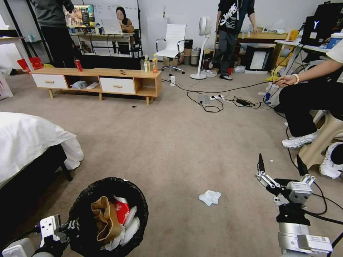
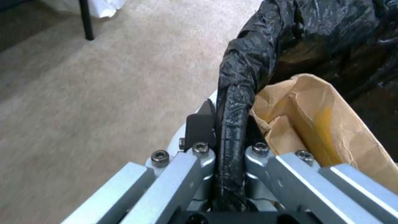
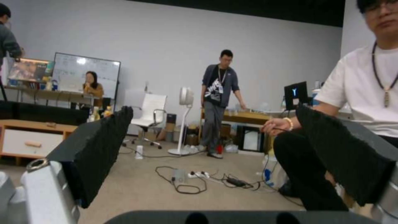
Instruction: Pick up the trash bin and place the garbage on the floor into it.
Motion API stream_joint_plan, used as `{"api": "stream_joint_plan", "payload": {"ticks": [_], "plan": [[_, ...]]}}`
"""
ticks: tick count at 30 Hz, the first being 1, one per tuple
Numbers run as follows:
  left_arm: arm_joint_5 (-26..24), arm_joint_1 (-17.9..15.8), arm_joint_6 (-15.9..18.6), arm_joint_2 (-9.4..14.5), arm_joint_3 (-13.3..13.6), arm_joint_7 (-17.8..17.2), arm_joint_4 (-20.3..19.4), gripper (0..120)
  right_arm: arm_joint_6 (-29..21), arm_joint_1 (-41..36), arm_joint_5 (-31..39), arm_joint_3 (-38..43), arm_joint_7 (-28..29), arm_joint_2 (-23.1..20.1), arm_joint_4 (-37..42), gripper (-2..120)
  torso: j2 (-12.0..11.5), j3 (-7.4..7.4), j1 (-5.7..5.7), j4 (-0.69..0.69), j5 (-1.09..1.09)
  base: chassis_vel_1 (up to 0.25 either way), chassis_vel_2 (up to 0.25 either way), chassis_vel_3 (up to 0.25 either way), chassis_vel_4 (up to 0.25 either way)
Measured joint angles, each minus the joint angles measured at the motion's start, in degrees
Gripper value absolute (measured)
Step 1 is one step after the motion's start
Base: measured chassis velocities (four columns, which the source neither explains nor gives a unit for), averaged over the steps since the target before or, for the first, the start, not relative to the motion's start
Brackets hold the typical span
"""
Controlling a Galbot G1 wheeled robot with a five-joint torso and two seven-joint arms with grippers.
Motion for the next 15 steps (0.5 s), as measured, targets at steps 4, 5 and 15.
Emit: {"api": "stream_joint_plan", "payload": {"ticks": [4,5,15], "plan": [[0.00,-0.08,0.01,0.07,-0.02,-0.01,0.18,3,0.19,-0.12,-0.09,0.10,-0.04,0.07,-0.16,100,-0.01,0.01,0.01,0.01,0.00,-0.235,0.225,0.229,-0.231],[0.00,-0.08,0.01,0.07,-0.02,-0.01,0.18,3,0.19,-0.12,-0.09,0.10,-0.04,0.07,-0.16,100,-0.01,0.01,0.01,0.01,0.00,-0.236,0.240,0.229,-0.233],[0.00,0.16,0.01,0.04,-0.09,0.01,0.16,3,0.71,-0.45,-0.32,0.02,-1.00,0.16,-0.26,100,-0.01,0.02,0.02,0.00,-0.02,-0.173,0.183,0.186,-0.167]]}}
